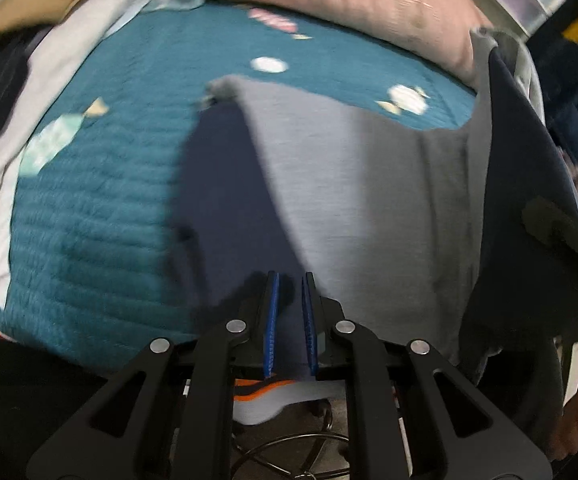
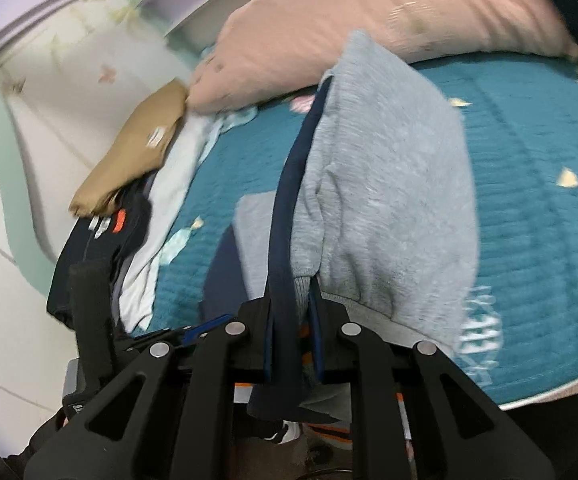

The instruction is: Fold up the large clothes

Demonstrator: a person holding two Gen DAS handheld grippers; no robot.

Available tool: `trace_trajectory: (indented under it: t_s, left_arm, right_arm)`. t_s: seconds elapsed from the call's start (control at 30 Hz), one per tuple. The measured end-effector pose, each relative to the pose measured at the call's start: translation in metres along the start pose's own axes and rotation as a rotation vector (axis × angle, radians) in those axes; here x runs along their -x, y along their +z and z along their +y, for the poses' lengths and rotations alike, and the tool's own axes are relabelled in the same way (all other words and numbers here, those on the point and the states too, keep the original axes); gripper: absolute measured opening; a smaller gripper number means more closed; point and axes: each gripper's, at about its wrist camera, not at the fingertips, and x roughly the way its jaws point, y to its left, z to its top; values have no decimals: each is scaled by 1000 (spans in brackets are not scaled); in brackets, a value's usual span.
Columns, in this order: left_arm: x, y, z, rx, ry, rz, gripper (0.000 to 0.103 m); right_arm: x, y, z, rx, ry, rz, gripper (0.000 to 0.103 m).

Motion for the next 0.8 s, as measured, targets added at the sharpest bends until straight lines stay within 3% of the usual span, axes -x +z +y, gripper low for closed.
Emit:
trace_trajectory:
  t_s: [0.2, 0.37, 0.57, 0.7, 0.77, 0.8]
  left_arm:
    - [-7, -5, 22, 29, -40, 34, 13]
    - [1, -5, 39, 84, -64, 19, 11]
    - [25, 4, 43, 1, 99, -27, 12]
    - [60, 32, 60, -7, 224, -134, 12]
    - [72, 53, 66, -2, 178, -190, 12]
    - [72, 66, 64, -6, 117, -194, 12]
  right_arm:
    - [-53, 3, 60, 119, 19, 101, 14]
    - [-102, -9, 72, 146, -22, 193, 14]
    - [-124, -10, 57, 56, 29, 238, 18]
    - [-133, -18, 47, 31, 79, 269, 20]
    - [-131, -21, 51, 59, 72, 254, 20]
    - [-130, -24, 54, 78, 68, 243, 19]
